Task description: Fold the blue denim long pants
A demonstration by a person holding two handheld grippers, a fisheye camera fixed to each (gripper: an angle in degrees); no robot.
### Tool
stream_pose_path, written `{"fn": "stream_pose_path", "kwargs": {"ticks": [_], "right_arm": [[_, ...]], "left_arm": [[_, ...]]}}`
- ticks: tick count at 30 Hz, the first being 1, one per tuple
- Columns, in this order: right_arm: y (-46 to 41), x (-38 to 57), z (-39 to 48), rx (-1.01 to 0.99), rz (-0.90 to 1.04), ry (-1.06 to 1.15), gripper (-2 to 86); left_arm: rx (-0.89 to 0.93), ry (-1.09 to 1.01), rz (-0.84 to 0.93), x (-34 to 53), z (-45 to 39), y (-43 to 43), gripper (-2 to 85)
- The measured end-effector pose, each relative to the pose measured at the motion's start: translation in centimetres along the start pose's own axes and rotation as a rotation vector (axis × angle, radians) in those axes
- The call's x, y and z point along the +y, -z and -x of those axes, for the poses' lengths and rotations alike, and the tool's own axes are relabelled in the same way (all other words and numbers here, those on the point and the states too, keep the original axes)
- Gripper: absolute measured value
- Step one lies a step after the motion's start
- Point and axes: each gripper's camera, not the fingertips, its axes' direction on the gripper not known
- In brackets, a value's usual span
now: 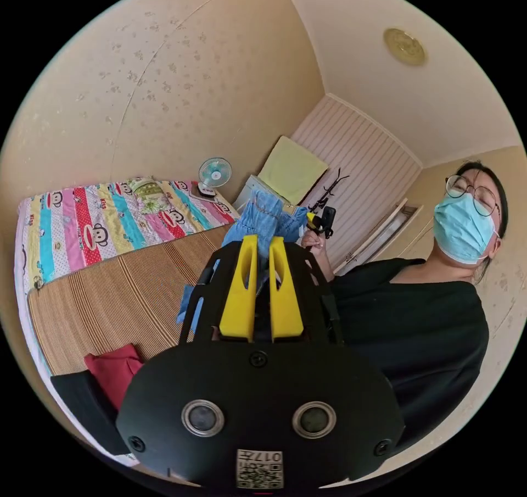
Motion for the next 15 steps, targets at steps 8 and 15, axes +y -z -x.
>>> {"fn": "stream_pose_path", "kwargs": {"ticks": [8, 15], "right_arm": [[6.4, -12.6, 15.4, 0.180, -0.089, 0.498, 2.2], [12.8, -20.5, 26.7, 0.360, -0.267, 0.677, 2.2]], "left_arm": [[-0.177, -0.394, -0.080, -9.7, -13.8, 8.4, 3.8], [-0.184, -0.504, -0.487, -18.3, -22.5, 17.5, 4.0]]}}
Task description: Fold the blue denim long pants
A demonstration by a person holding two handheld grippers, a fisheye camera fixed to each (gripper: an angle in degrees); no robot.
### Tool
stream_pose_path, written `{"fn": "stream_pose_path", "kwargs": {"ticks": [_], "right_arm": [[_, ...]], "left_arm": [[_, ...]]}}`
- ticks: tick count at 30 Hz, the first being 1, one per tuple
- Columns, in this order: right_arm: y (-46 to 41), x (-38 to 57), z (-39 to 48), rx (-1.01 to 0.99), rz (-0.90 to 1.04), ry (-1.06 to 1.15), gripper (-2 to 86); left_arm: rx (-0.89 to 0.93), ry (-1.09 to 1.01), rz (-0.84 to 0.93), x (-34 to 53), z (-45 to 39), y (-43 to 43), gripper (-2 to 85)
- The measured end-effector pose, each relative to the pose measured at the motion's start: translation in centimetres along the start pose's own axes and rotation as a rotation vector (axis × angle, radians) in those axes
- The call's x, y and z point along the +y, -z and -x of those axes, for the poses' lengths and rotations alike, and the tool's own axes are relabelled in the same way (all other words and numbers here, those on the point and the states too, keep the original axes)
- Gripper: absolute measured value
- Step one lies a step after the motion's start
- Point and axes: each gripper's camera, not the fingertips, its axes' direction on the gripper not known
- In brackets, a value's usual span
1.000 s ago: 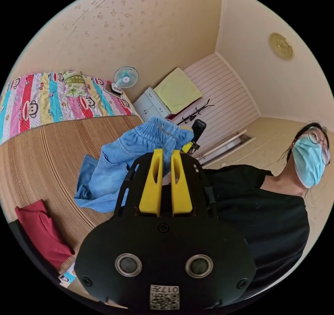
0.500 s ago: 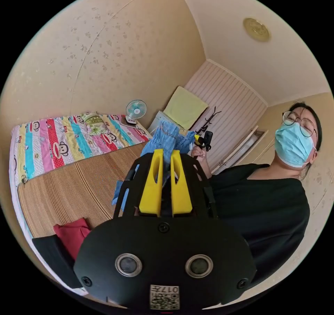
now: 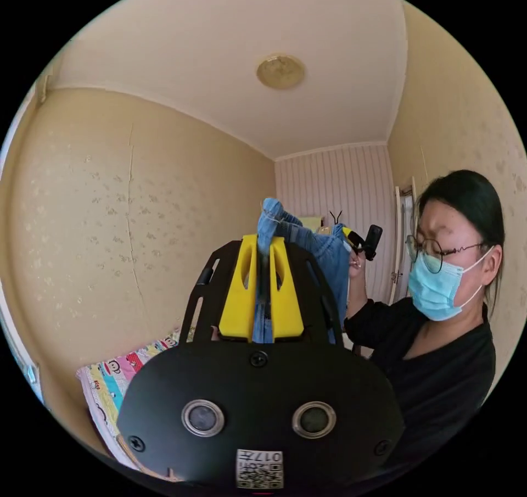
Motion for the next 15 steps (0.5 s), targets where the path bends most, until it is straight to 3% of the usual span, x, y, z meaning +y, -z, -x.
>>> {"fn": "stream_pose_path", "kwargs": {"ticks": [6, 9, 13, 15], "right_arm": [[3.6, -5.7, -2.3, 0.118, -0.005, -0.122, 2.3], [4.9, -3.3, -4.2, 0.138, 0.017, -0.175, 2.4], [2.3, 3.8, -12.2, 0.136, 0.237, -0.360, 2.6], [-1.1, 7.9, -18.1, 0.155, 0.387, -0.455, 2.7]], "left_arm": [[-0.057, -0.103, -0.050, -6.9, 1.7, 0.0, 4.1], [-0.069, -0.018, -0.021, -5.6, 4.9, 0.0, 4.1], [-0.150, 0.110, 0.113, -3.1, 12.6, -3.0, 4.0], [-0.232, 0.199, 0.276, -2.5, 21.4, -8.0, 4.1]]}}
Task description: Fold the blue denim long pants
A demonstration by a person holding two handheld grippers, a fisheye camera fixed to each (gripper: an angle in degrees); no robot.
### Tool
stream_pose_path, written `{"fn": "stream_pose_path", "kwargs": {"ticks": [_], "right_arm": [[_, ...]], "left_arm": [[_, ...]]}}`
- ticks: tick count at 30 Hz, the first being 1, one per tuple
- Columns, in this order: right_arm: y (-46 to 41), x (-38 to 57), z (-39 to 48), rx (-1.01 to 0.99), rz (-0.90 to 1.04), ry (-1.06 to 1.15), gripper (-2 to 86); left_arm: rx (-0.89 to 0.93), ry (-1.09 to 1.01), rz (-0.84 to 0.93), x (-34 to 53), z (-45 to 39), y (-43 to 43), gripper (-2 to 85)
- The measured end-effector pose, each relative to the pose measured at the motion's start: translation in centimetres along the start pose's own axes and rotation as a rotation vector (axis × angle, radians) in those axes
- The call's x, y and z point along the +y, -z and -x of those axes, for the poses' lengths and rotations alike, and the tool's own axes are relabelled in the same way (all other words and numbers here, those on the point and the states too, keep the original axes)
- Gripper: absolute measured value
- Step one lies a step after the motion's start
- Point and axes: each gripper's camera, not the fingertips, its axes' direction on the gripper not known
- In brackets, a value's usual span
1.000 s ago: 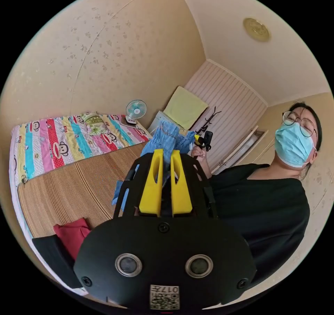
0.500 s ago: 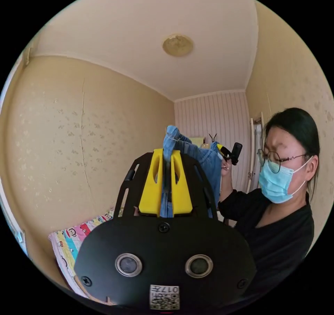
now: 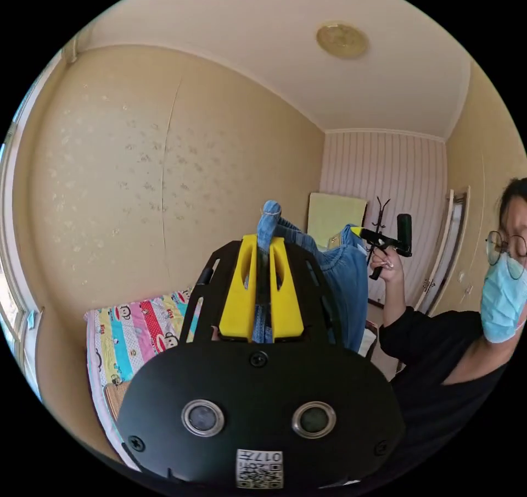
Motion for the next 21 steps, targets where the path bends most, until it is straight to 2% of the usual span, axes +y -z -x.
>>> {"fn": "stream_pose_path", "kwargs": {"ticks": [2, 3, 5, 6, 7, 8, 9, 11, 13, 14, 15, 17, 18, 20, 21], "right_arm": [[-9.7, -2.3, -9.4, 0.114, 0.194, -0.051, 3.0], [-12.6, -3.2, -11.9, 0.153, 0.233, -0.046, 3.2], [-22.5, -5.2, -23.0, 0.235, 0.352, -0.072, 4.4], [-23.9, -4.8, -25.3, 0.255, 0.377, -0.103, 4.9], [-25.2, -2.6, -29.3, 0.336, 0.394, -0.255, 6.0], [-25.1, 0.7, -31.5, 0.346, 0.344, -0.382, 6.5], [-24.9, 2.7, -32.1, 0.314, 0.317, -0.395, 6.7], [-24.6, 12.7, -33.1, 0.251, 0.339, -0.328, 6.4], [-24.8, 22.9, -34.2, 0.300, 0.458, -0.327, 6.2], [-25.0, 30.7, -35.5, 0.302, 0.589, -0.363, 6.2], [-25.1, 34.6, -36.2, 0.291, 0.662, -0.396, 6.3], [-24.0, 49.7, -37.9, 0.205, 0.906, -0.554, 6.5], [-23.2, 53.0, -37.8, 0.183, 0.938, -0.586, 6.5], [-19.6, 63.4, -35.9, 0.106, 1.058, -0.668, 6.9], [-18.7, 65.4, -35.2, 0.096, 1.094, -0.671, 7.0]], "left_arm": [[-0.021, 0.121, 0.124, -3.5, 8.1, -7.0, 4.3], [-0.029, 0.207, 0.201, -6.0, 14.2, -12.2, 4.7], [-0.021, 0.274, 0.303, -8.6, 23.4, -19.5, 6.4], [-0.086, 0.348, 0.394, -8.2, 28.7, -22.4, 7.2], [-0.128, 0.402, 0.403, -7.4, 31.0, -23.0, 7.6], [-0.173, 0.505, 0.334, -5.0, 34.6, -22.8, 7.7], [-0.134, 0.577, 0.231, -1.7, 37.8, -22.6, 7.5], [-0.007, 0.614, 0.247, 4.3, 42.3, -24.0, 7.1], [0.025, 0.590, 0.482, 11.8, 46.1, -26.9, 7.3], [-0.029, 0.575, 0.676, 18.0, 47.9, -28.6, 7.6], [-0.073, 0.551, 0.851, 24.7, 49.2, -29.7, 7.7], [-0.057, 0.551, 1.054, 34.1, 50.5, -30.3, 7.9], [-0.009, 0.585, 1.139, 39.7, 50.9, -29.8, 8.1], [0.052, 0.668, 1.212, 46.4, 51.2, -28.4, 8.5], [0.082, 0.722, 1.227, 49.6, 51.2, -27.1, 8.9]]}}
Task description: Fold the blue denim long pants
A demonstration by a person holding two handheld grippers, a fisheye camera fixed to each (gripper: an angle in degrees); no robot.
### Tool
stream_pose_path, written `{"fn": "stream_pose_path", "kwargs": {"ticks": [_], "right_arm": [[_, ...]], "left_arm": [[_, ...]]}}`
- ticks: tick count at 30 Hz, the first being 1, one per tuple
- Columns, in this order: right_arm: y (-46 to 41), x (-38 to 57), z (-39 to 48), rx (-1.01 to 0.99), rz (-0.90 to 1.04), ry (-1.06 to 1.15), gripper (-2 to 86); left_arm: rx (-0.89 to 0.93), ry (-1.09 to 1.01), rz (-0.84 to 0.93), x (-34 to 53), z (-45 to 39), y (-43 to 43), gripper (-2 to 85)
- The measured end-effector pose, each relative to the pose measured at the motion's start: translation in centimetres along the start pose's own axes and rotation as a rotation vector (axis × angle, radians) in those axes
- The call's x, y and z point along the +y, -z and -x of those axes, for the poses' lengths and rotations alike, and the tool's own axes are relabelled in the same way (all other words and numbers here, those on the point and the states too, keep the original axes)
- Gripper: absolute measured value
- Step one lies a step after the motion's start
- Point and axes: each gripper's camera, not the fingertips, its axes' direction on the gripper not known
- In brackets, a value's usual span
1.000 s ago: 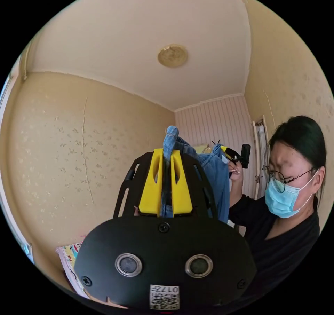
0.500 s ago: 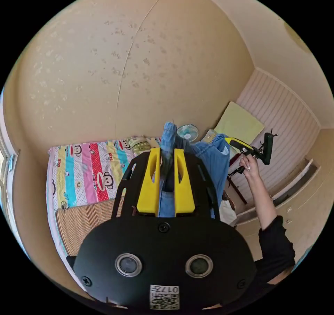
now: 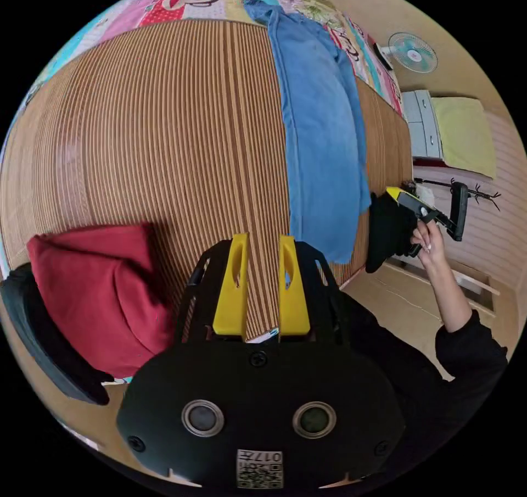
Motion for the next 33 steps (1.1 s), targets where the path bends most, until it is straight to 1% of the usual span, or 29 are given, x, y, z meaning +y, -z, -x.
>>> {"fn": "stream_pose_path", "kwargs": {"ticks": [2, 6, 8, 9, 10, 11, 12, 14, 15, 17, 19, 20, 21, 24, 26, 28, 29, 31, 33], "right_arm": [[-3.6, 6.5, -2.4, 0.042, 0.093, -0.023, 7.3], [-4.0, 14.4, -6.9, 0.046, 0.129, -0.116, 7.5], [-3.3, 18.4, -10.1, 0.015, 0.168, -0.188, 7.5], [-3.0, 19.3, -10.9, -0.004, 0.182, -0.202, 7.5], [-2.1, 21.0, -12.3, -0.032, 0.191, -0.248, 7.5], [-0.5, 22.7, -13.7, -0.061, 0.167, -0.293, 7.4], [0.4, 23.5, -14.3, -0.075, 0.152, -0.311, 7.4], [4.0, 26.4, -16.4, -0.085, 0.128, -0.364, 7.3], [4.8, 27.0, -16.9, -0.078, 0.128, -0.367, 7.2], [8.0, 29.1, -18.2, -0.040, 0.137, -0.339, 7.2], [10.0, 30.4, -19.0, -0.001, 0.160, -0.319, 7.1], [11.3, 31.3, -19.5, 0.016, 0.169, -0.312, 7.1], [11.9, 31.8, -19.8, 0.023, 0.172, -0.310, 7.0], [13.9, 34.7, -21.0, 0.029, 0.204, -0.310, 6.6], [15.0, 37.3, -21.8, 0.027, 0.231, -0.316, 6.2], [16.2, 39.3, -22.3, 0.026, 0.245, -0.325, 6.1], [17.1, 40.4, -22.5, 0.026, 0.255, -0.329, 6.1], [19.0, 41.8, -22.9, 0.036, 0.257, -0.328, 6.0], [21.0, 43.0, -23.3, 0.040, 0.254, -0.311, 6.0]], "left_arm": [[0.081, 0.037, 0.001, 2.0, 2.3, -1.8, 9.5], [0.246, 0.062, -0.028, 3.7, 4.2, -2.4, 10.1], [0.241, 0.046, 0.001, 3.5, 4.1, -2.3, 10.1], [0.193, 0.043, -0.014, 3.4, 4.1, -1.3, 9.7], [0.151, 0.054, -0.031, 3.6, 4.3, -0.5, 7.9], [0.070, 0.090, -0.039, 3.7, 5.1, 1.0, 4.3], [0.040, 0.106, -0.050, 4.0, 6.2, 2.5, 2.6], [0.108, 0.131, -0.048, 4.3, 8.5, 5.0, 0.7], [0.177, 0.135, -0.005, 4.3, 10.1, 6.4, 0.1], [0.198, 0.149, 0.048, 4.6, 12.2, 8.4, -0.3], [0.181, 0.121, 0.003, 5.5, 13.5, 11.3, 0.0], [0.217, 0.084, -0.071, 6.2, 14.2, 13.6, 0.4], [0.239, 0.080, -0.131, 6.9, 14.9, 15.6, 3.0], [0.294, 0.043, -0.169, 6.8, 15.8, 18.1, 7.9], [0.285, 0.023, -0.149, 5.7, 16.0, 18.2, 8.1], [0.228, 0.030, -0.115, 4.8, 15.9, 17.6, 6.0], [0.192, 0.032, -0.090, 4.5, 15.8, 17.1, 2.4], [0.207, 0.009, -0.087, 4.5, 15.6, 17.2, 1.0], [0.238, -0.053, 0.000, 4.6, 15.6, 17.8, 0.0]]}}
